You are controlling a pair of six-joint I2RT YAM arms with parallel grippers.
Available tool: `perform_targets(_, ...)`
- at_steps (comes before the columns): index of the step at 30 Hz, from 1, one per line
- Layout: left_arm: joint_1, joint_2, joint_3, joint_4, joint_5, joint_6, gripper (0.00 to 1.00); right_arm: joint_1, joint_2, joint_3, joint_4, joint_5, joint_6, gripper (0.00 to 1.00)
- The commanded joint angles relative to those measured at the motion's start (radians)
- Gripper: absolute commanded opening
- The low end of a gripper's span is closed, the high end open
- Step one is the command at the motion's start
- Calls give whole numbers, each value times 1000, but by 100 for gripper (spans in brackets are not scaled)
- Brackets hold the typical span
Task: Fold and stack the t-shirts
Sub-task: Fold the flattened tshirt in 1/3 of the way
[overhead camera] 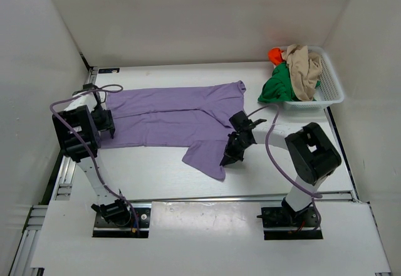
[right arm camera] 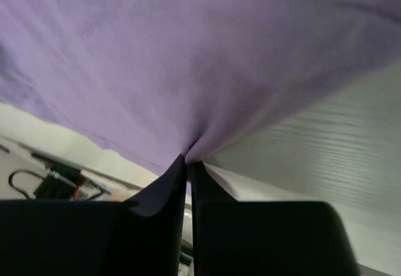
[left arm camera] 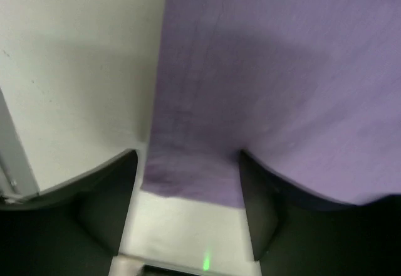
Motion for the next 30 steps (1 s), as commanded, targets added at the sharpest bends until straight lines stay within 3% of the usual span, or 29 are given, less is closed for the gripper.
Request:
perform_targets(1, 3, 20, -23, 23, 17, 3, 60, -7, 41, -19, 25, 14, 30, 0)
perform_targets(3, 3, 20, -43, 32, 39, 3, 39, -44, 4, -66, 36, 14, 41, 0)
perform_targets(5, 3, 9, -74, 32, 39, 3, 10, -90, -60, -112, 36, 14, 50, 0)
perform_targets(15, 3, -230, -290, 32, -23, 3, 10, -160, -422, -327, -185, 83, 4, 0)
perform_targets(17, 3, -291, -332, 12, -23, 3, 18, -160, -497, -358, -232, 83, 4, 0)
perform_targets(19, 3, -326, -381, -24, -23, 3, 36, -160, -560, -408, -272, 83, 4, 1)
perform_targets(20, 3, -358, -392, -35, -23, 3, 58, -160, -575, -422, -285, 83, 4, 16)
perform_targets(21, 3, -375, -401, -46, -23, 3, 66, -160, -589, -422, -298, 74, -5, 26)
perform_targets(24, 3, -440, -357, -57, -58, 3, 70, -160, -637, -387, -343, 100, -40, 42)
perform_targets(27, 3, -472, -256, -57, -37, 3, 70, -160, -637, -210, -395, 161, -97, 42)
perform_targets(30, 3, -424, -107, -57, 87, 3, 69, -171, -553, 15, -443, 243, -177, 44)
